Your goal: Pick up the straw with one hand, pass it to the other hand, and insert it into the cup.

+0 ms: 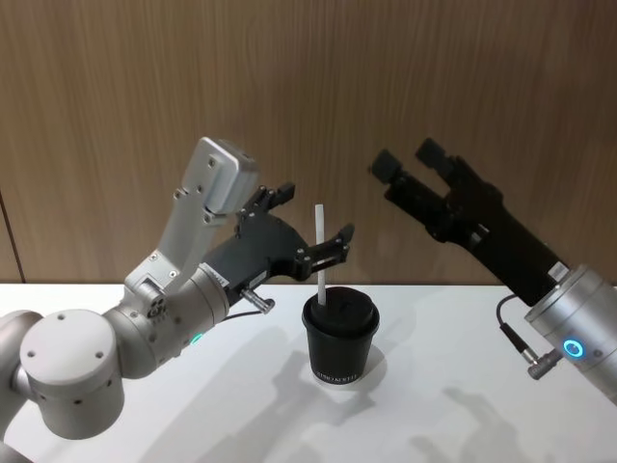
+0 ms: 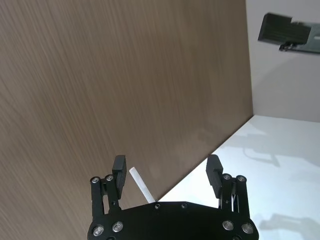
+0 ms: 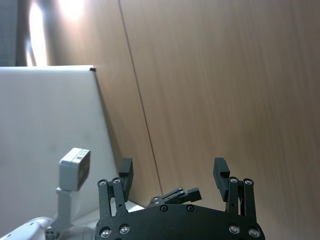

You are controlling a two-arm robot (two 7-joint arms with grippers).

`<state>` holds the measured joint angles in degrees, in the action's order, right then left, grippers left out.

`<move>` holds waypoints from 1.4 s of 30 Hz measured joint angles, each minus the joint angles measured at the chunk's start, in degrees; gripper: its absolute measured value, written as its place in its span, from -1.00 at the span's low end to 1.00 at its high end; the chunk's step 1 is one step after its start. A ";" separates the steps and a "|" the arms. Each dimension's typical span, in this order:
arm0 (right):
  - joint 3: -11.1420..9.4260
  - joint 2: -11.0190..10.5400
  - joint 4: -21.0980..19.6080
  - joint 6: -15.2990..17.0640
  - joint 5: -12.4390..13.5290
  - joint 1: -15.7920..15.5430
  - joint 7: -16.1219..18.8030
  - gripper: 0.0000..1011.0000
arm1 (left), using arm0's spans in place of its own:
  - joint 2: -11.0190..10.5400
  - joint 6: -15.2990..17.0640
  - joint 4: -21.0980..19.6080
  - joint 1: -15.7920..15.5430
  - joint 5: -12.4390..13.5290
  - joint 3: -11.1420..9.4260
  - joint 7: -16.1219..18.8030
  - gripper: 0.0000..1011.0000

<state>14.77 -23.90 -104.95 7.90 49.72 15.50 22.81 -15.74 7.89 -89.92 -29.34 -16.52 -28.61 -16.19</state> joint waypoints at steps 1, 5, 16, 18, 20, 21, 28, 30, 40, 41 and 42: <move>-0.08 0.04 -0.12 -0.06 0.00 -0.18 -0.50 0.98 | 0.05 -0.08 -0.08 0.06 0.08 0.02 0.05 0.98; -0.42 0.15 -0.67 -0.17 0.04 -1.18 -2.07 0.98 | 0.38 -0.58 -0.52 0.42 0.61 0.11 0.41 0.98; -0.81 0.15 -1.22 -0.56 1.38 -3.16 -3.91 0.98 | 1.18 -0.99 -1.38 1.06 1.88 0.28 1.41 0.98; -0.79 0.15 -1.16 -0.61 1.60 -3.31 -3.91 0.98 | 1.29 -1.00 -1.48 1.16 2.06 0.29 1.56 0.98; -0.74 0.14 -1.06 -0.69 1.85 -3.48 -3.91 0.98 | 1.37 -1.02 -1.57 1.20 2.18 0.30 1.65 0.98; -0.72 0.13 -1.02 -0.73 1.95 -3.54 -3.91 0.98 | 1.40 -1.02 -1.61 1.22 2.23 0.30 1.69 0.98; -0.58 0.13 -0.82 -0.93 2.50 -3.87 -3.85 0.98 | 1.61 -1.08 -1.83 1.38 2.57 0.35 1.96 0.98; -0.55 0.13 -0.78 -0.98 2.62 -3.93 -3.82 0.98 | 1.64 -1.08 -1.86 1.39 2.62 0.36 2.00 0.98; -0.48 0.13 -0.66 -1.06 2.96 -4.14 -3.75 0.98 | 1.77 -1.09 -1.99 1.47 2.81 0.39 2.16 0.98; -0.47 0.13 -0.65 -1.07 2.98 -4.15 -3.74 0.98 | 1.77 -1.09 -2.00 1.47 2.82 0.39 2.16 0.98; -0.46 0.13 -0.64 -1.07 3.00 -4.17 -3.74 0.98 | 1.78 -1.09 -2.00 1.48 2.83 0.39 2.16 0.98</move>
